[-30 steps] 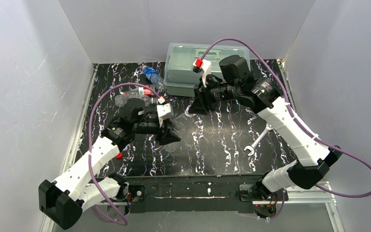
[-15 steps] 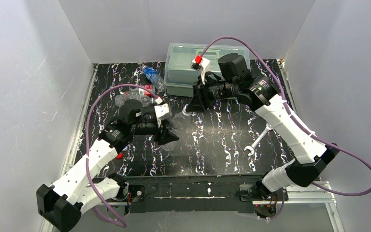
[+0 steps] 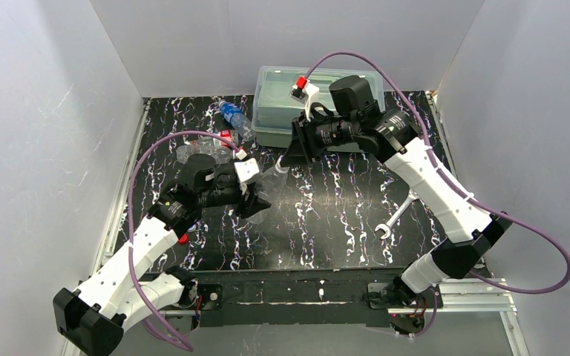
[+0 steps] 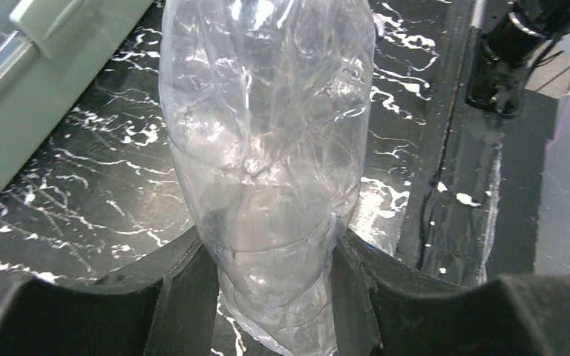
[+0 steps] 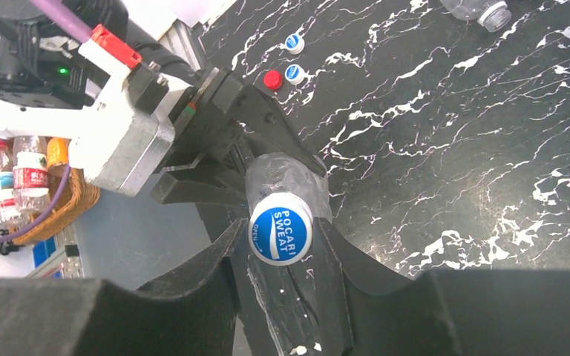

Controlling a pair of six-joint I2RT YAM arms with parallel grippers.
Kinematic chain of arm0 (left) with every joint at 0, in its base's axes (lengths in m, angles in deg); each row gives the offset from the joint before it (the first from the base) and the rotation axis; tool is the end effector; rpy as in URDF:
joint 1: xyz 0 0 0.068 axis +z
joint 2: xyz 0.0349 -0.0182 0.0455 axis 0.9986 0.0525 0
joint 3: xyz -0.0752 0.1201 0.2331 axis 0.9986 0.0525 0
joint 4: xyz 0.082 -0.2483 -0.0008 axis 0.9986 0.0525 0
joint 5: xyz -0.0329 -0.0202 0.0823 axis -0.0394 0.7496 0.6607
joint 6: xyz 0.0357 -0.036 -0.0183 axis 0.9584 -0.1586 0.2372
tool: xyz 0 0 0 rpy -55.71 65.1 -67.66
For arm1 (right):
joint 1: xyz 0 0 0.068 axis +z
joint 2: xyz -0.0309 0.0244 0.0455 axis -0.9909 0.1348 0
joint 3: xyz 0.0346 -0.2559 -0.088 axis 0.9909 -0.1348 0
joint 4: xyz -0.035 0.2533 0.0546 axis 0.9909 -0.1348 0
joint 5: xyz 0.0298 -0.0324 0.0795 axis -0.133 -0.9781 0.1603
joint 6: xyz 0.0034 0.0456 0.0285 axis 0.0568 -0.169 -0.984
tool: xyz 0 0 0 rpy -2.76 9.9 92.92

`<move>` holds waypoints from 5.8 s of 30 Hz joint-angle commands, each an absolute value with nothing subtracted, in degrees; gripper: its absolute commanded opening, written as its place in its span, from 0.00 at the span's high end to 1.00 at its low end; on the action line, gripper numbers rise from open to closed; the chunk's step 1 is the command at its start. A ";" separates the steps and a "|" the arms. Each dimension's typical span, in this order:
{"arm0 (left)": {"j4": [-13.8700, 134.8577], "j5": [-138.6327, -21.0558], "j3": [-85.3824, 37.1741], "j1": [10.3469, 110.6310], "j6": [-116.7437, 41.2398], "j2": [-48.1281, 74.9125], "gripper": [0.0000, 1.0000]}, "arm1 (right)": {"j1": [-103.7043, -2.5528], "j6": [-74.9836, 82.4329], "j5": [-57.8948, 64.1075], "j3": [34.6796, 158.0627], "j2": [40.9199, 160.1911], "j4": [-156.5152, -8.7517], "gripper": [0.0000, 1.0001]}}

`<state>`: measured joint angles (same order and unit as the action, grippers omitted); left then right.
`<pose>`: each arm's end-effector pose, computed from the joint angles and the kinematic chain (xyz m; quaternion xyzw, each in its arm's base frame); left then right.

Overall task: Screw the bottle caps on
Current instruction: Screw the bottle cap onto the plastic bottle.

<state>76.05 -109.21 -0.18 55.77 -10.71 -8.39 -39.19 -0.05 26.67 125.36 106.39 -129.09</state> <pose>0.1681 -0.1272 0.3299 0.4773 0.6325 -0.3354 0.5096 0.2153 0.2265 0.4576 -0.3629 0.7602 0.4267 0.3292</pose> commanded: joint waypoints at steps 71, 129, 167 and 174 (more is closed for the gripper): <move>60.76 -123.03 4.99 59.60 -19.02 -6.64 1.00 | -37.69 13.51 22.72 137.79 107.48 -135.63 0.33; 58.98 -90.79 -2.07 54.49 -13.16 -2.44 1.00 | -37.63 -8.42 7.88 144.05 121.17 -145.59 0.79; 53.33 -111.51 7.27 58.16 -21.65 -5.86 1.00 | -37.44 2.04 11.83 130.15 103.81 -126.35 0.17; 54.92 -122.55 7.41 58.42 -22.83 -7.52 1.00 | -37.45 9.24 19.80 131.83 104.19 -129.85 0.28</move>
<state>54.96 -112.25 7.31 58.06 -21.59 -5.70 -37.55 2.55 13.07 130.69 104.16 -129.61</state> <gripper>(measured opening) 0.457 0.747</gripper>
